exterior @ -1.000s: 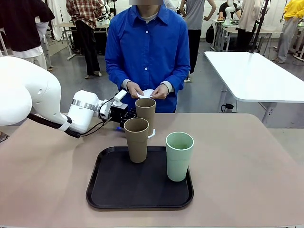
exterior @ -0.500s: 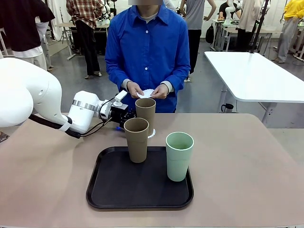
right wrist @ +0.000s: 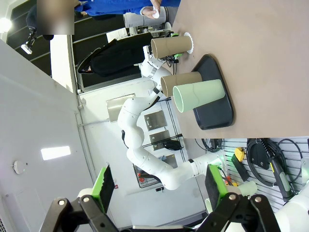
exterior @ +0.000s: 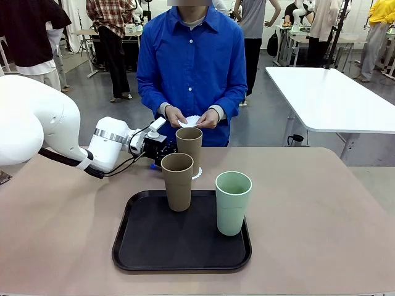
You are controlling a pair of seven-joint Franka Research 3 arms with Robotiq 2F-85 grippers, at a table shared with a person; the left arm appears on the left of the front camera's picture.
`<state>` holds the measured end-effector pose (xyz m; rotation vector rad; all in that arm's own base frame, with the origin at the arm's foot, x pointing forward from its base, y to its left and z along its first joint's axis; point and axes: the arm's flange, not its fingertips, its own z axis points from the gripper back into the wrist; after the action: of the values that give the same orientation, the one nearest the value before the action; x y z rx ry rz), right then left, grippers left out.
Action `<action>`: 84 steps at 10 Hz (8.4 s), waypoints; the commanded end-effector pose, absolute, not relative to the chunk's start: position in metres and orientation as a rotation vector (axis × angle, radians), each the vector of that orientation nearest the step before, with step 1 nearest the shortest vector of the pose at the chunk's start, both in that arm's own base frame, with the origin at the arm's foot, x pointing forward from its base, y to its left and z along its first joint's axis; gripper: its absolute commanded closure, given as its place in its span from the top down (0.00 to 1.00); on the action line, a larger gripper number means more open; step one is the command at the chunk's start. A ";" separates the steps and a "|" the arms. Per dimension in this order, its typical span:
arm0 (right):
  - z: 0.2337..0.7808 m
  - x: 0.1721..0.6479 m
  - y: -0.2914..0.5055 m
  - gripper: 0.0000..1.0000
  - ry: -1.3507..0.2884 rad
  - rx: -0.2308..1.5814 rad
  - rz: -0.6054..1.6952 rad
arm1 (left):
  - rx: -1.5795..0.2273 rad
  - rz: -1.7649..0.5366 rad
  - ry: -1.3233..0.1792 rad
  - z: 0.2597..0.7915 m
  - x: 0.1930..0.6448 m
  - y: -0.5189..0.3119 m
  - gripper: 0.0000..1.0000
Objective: Place coasters on the table and set cups on them.
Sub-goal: Pick up one Reusable plastic cup and place it on a coaster set by the human, then take one Reusable plastic cup from the Flat Tray and place it on a coaster set by the human.
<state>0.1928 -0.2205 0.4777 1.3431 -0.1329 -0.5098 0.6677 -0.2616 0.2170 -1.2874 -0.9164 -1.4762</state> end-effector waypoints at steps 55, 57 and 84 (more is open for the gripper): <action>0.478 0.193 -0.221 1.00 -0.135 1.352 -0.504 | -0.082 -0.466 -0.143 0.513 0.383 -0.009 1.00; 0.478 0.193 -0.221 1.00 -0.135 1.352 -0.504 | -0.090 -0.476 -0.145 0.513 0.373 -0.013 1.00; 0.478 0.193 -0.221 1.00 -0.135 1.352 -0.504 | -1.371 -0.146 -0.250 0.410 0.379 0.317 1.00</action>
<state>0.1930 -0.2204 0.4774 1.3428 -0.1312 -0.5109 0.3808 0.3164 0.4082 -1.3645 -0.2504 -0.1439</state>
